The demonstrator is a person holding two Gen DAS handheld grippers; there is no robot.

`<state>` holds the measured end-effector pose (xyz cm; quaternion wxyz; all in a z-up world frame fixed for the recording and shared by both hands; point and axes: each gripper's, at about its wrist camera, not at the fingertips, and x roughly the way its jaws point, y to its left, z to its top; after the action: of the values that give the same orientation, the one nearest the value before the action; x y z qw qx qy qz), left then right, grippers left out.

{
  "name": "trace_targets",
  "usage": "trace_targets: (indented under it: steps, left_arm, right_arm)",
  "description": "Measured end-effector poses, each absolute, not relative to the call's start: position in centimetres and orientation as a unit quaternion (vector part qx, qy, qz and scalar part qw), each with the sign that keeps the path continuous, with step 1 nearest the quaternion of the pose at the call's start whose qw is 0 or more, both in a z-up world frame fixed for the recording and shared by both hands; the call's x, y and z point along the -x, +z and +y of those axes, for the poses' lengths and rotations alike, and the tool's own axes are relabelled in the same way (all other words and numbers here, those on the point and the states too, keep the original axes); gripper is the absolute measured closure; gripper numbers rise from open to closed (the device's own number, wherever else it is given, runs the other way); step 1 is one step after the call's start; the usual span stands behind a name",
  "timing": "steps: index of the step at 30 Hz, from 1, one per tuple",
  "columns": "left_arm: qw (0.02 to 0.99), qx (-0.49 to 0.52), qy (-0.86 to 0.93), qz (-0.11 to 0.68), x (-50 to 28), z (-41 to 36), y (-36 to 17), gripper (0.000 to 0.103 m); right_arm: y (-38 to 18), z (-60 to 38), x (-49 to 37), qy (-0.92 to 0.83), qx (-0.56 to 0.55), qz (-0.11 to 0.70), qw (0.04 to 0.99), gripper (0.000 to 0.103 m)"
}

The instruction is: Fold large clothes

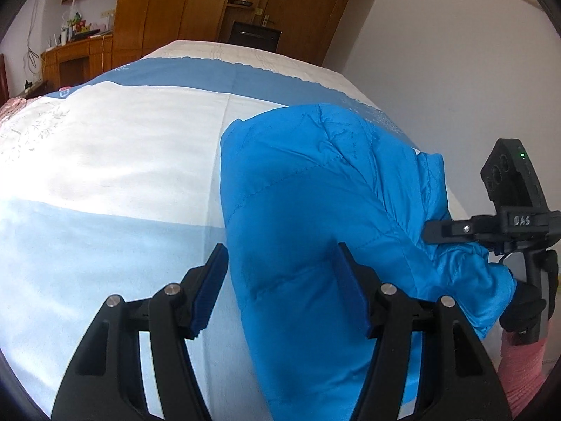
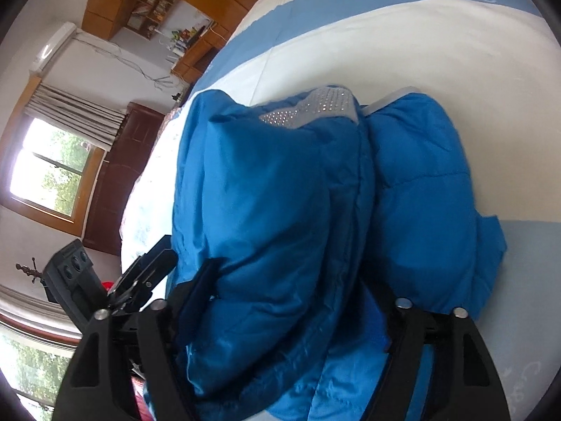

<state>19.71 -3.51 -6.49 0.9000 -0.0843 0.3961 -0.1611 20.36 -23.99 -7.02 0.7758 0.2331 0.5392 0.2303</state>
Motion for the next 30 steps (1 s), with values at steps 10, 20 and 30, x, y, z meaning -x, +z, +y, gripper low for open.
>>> trace_targets:
  steps: [10,20,30]
  left_arm:
    - [0.901,0.086,-0.157,0.395,-19.7,-3.3,-6.4,0.042]
    - [0.913,0.077,-0.169,0.364,-16.8,-4.9,-3.6,0.042]
    - [0.916,0.076,-0.196,0.341,-15.1,-6.0,-1.5,0.042]
  right_arm:
    - [-3.8,-21.4,-18.4,0.253,-0.128,0.478,0.831,0.084]
    - [2.6,-20.3,-14.9,0.269,-0.056,0.409,0.87,0.088]
    - [6.4,-21.1,-12.5,0.266,-0.053,0.371,0.888,0.089]
